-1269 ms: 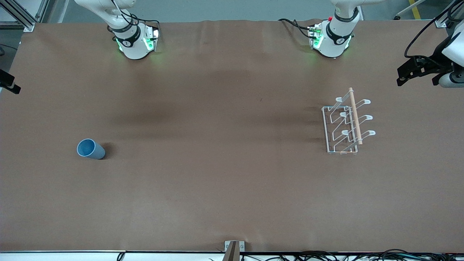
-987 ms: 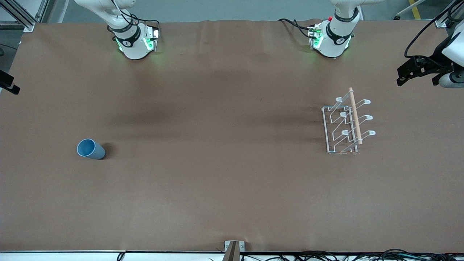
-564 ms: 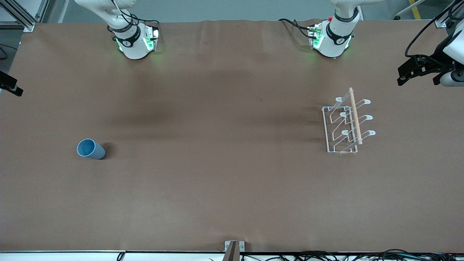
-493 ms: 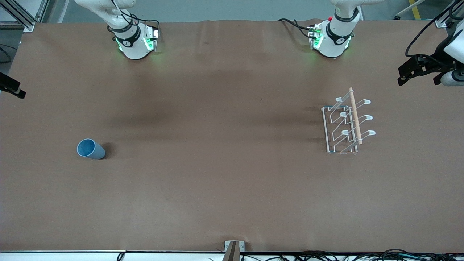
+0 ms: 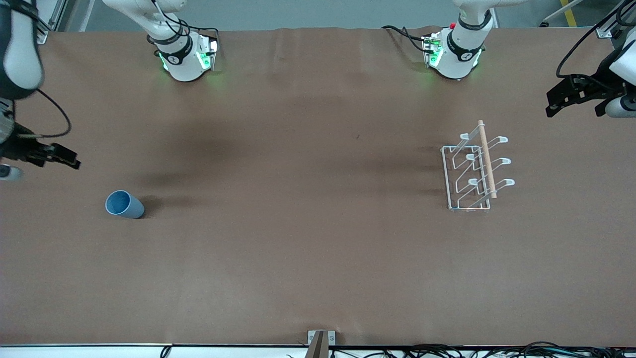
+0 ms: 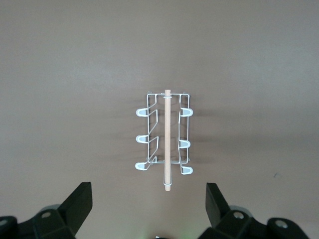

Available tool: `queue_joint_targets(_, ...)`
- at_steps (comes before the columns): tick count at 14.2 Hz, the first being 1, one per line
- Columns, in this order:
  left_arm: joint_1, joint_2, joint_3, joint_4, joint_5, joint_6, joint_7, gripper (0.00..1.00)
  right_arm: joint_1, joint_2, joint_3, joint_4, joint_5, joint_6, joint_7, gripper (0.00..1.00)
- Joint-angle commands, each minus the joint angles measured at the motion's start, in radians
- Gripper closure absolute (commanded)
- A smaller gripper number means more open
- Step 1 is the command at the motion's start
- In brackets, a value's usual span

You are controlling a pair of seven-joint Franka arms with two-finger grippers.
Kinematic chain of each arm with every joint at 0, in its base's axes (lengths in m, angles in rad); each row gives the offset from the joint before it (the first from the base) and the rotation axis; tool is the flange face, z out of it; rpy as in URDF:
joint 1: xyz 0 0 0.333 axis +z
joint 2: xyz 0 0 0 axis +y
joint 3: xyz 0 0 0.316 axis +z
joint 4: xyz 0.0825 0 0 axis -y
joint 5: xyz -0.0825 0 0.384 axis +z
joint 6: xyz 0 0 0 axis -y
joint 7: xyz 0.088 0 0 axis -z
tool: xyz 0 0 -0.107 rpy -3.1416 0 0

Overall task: Hang cup on cup holder
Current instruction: 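Reach the right gripper down to the blue cup's rim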

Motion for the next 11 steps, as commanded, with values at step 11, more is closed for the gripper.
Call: queue_joint_targets(11, 0.008, 0.017, -0.004, 0.029, 0.0, -0.008, 0.012, 0.0, -0.018, 0.317, 0.012, -0.023, 0.092, 0.304, -0.021, 0.03)
